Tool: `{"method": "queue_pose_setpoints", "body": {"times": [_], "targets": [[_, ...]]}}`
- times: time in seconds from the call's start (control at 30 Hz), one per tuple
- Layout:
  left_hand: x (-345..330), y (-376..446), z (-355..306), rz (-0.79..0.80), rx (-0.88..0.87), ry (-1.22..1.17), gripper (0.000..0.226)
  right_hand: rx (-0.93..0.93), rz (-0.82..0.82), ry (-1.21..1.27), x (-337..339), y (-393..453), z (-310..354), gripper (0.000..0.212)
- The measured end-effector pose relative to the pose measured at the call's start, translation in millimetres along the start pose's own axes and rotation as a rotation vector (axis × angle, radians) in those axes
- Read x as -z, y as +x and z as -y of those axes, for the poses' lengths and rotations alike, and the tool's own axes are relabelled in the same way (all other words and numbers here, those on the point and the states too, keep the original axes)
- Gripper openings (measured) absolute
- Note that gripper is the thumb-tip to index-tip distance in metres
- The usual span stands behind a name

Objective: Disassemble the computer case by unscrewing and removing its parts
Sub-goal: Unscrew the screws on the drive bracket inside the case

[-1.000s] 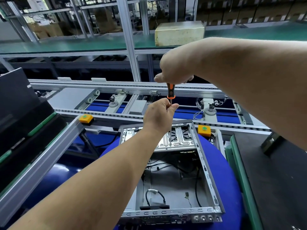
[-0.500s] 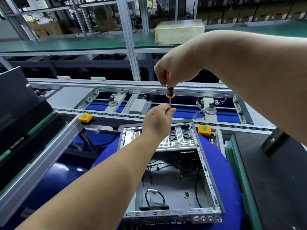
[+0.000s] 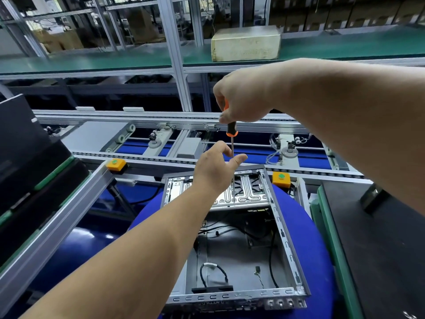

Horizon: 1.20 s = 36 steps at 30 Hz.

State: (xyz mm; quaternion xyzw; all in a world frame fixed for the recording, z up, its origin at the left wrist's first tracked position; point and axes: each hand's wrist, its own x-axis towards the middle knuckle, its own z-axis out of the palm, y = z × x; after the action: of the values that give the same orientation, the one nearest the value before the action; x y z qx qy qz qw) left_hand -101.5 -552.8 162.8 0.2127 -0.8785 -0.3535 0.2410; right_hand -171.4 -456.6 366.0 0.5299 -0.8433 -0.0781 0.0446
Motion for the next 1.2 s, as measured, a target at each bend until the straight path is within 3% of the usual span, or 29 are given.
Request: {"method": "queue_pose_setpoints", "body": {"times": [0.17, 0.3, 0.53, 0.67, 0.87, 0.97, 1.1, 1.13, 1.2], "targets": [[-8, -8, 38, 0.27, 0.138, 0.119, 0.029, 0.02, -0.03, 0.028, 2, -7, -8, 0.028], [-23, -23, 63, 0.362, 0.233, 0.26, 0.024, -0.017, -0.05, 0.059, 4, -15, -16, 0.025], [-42, -36, 69, 0.391, 0.244, 0.259, 0.031, -0.038, -0.085, 0.128, 6, -24, -30, 0.023], [-46, -37, 65, 0.34, 0.2, 0.235, 0.015, -0.067, -0.101, 0.159, 5, -29, -39, 0.02], [-47, -43, 63, 0.295, 0.165, 0.283, 0.017, -0.063, -0.156, 0.192, 12, -40, -48, 0.016], [-48, -50, 54, 0.184, 0.363, -0.023, 0.02, -0.076, -0.165, 0.21, 9, -41, -58, 0.016], [-41, -68, 45, 0.034, 0.941, -1.192, 0.011, -0.134, -0.139, 0.174, -10, -35, -71, 0.014], [-39, -75, 47, 0.01, 1.003, -1.384, 0.009, -0.146, -0.13, 0.167, -15, -34, -74, 0.014], [-34, -90, 55, -0.034, 1.06, -1.512, 0.012, -0.175, -0.125, 0.159, -22, -34, -80, 0.014]]}}
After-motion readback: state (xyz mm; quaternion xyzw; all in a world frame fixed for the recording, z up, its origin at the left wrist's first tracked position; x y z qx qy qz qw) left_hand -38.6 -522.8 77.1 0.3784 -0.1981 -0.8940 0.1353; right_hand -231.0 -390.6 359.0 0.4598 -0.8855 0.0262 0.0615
